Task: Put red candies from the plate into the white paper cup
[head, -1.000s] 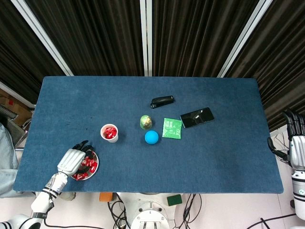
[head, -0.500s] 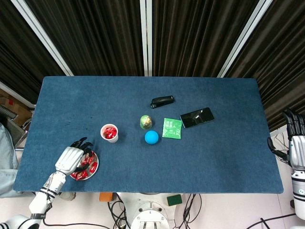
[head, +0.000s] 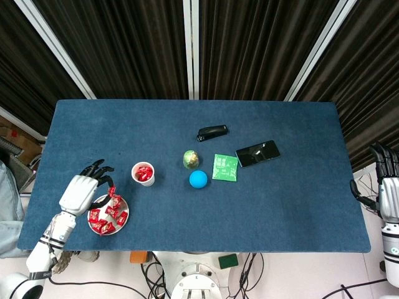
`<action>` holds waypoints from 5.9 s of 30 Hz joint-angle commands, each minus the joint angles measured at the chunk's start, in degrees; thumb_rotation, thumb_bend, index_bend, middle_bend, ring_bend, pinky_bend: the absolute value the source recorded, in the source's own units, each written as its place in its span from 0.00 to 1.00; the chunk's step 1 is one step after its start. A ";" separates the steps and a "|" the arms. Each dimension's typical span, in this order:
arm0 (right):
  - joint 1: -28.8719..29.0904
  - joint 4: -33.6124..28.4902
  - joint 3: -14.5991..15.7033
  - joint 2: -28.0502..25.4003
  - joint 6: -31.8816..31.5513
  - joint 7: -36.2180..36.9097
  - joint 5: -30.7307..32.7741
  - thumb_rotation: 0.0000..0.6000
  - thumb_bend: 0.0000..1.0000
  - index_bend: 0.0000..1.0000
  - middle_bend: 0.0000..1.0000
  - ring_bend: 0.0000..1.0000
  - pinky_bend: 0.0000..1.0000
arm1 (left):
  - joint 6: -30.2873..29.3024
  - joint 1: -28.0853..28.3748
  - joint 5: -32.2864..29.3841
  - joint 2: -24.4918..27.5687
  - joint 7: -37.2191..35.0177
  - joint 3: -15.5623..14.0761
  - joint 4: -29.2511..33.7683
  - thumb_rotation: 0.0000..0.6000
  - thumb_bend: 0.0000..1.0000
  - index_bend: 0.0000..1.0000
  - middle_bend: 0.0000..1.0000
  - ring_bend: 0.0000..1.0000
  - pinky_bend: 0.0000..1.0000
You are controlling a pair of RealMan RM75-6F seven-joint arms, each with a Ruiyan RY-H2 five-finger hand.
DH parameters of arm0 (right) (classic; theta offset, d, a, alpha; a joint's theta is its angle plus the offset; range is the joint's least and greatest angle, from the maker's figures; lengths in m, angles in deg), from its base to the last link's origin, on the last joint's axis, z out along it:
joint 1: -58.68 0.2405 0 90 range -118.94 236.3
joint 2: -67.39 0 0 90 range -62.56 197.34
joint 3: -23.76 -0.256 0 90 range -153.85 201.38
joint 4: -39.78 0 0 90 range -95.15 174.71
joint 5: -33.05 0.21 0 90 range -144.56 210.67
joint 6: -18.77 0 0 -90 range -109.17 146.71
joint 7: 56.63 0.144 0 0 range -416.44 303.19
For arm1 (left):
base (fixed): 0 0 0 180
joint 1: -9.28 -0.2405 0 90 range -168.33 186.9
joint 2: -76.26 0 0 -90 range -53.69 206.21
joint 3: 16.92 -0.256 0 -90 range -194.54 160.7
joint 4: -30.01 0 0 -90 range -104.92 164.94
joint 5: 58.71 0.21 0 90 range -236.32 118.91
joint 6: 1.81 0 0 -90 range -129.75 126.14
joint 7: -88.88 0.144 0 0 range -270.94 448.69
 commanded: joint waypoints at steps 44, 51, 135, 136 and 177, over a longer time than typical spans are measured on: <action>-0.07 1.40 -0.34 0.03 0.63 1.41 0.89 1.00 0.35 0.00 0.00 0.00 0.00 | 11.83 13.17 -7.46 -8.61 0.41 5.21 -7.58 1.00 0.29 0.33 0.25 0.07 0.21; -0.05 1.11 -0.37 -0.12 0.55 1.32 0.78 1.00 0.35 0.00 0.00 0.00 0.00 | 8.57 10.23 -8.01 -5.11 0.79 4.13 -5.11 1.00 0.30 0.32 0.23 0.07 0.21; 0.23 -0.74 0.18 -0.03 0.32 -1.18 -0.16 1.00 0.35 0.00 0.00 0.00 0.00 | 4.00 -3.45 -1.97 -7.62 4.16 -5.84 -8.87 1.00 0.33 0.58 0.26 0.07 0.23; 0.23 -0.74 0.18 -0.03 0.33 -1.17 -0.16 1.00 0.35 0.00 0.00 0.00 0.00 | 3.52 -3.53 -1.79 -7.36 4.16 -5.69 -8.55 1.00 0.33 0.58 0.26 0.07 0.23; 0.18 -0.16 0.15 -0.33 0.50 -0.05 0.00 1.00 0.35 0.00 0.00 0.00 0.00 | 14.87 14.21 -9.65 -7.37 3.60 8.21 -5.93 1.00 0.35 0.55 0.26 0.07 0.22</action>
